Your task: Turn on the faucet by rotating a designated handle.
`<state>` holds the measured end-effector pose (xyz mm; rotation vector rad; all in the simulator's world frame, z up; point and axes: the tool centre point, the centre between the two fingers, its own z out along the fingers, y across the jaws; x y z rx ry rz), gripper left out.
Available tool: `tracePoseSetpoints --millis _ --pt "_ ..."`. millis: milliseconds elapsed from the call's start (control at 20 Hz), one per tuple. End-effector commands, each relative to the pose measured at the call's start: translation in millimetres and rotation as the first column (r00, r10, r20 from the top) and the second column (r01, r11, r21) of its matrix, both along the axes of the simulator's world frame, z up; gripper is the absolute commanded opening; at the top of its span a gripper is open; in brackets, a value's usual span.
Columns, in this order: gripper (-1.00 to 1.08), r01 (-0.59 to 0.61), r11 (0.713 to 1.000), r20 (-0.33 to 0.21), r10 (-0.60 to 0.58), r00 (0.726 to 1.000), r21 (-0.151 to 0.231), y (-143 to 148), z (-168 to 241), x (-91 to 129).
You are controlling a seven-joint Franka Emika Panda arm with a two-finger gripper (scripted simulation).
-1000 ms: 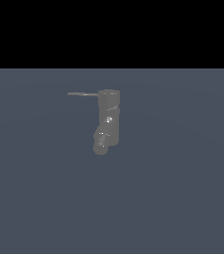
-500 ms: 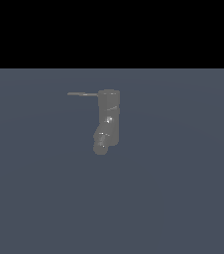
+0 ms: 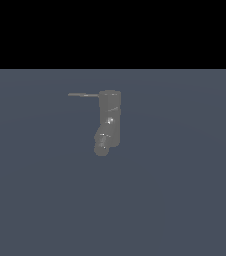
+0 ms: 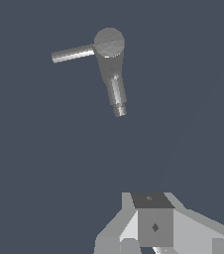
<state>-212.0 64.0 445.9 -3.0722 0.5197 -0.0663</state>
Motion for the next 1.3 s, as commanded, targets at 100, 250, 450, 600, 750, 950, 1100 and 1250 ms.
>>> tracePoseSetpoints --millis 100,250,450,600,750,950,1100,1250 --pt "-1.0 0.093 0.996 -0.004 -0.093 0.996 0.003 18.7 -16.5 15.2" --pt "-1.0 0.153 0.988 -0.006 -0.153 0.988 0.004 30.3 -27.4 26.4" --pt "-1.0 0.232 0.973 -0.01 -0.232 0.973 0.006 44.6 -41.8 42.5" --pt "-1.0 0.29 0.957 -0.013 -0.29 0.957 0.007 54.4 -52.5 55.1" --pt "-1.0 0.347 0.938 -0.016 -0.347 0.938 0.008 63.3 -63.1 68.3" --pt "-1.0 0.419 0.908 -0.02 -0.419 0.908 0.009 73.7 -77.0 86.4" --pt "-1.0 0.471 0.882 -0.022 -0.47 0.882 0.01 80.4 -87.1 100.1" --pt "-1.0 0.52 0.854 -0.025 -0.519 0.854 0.01 86.1 -97.1 114.0"
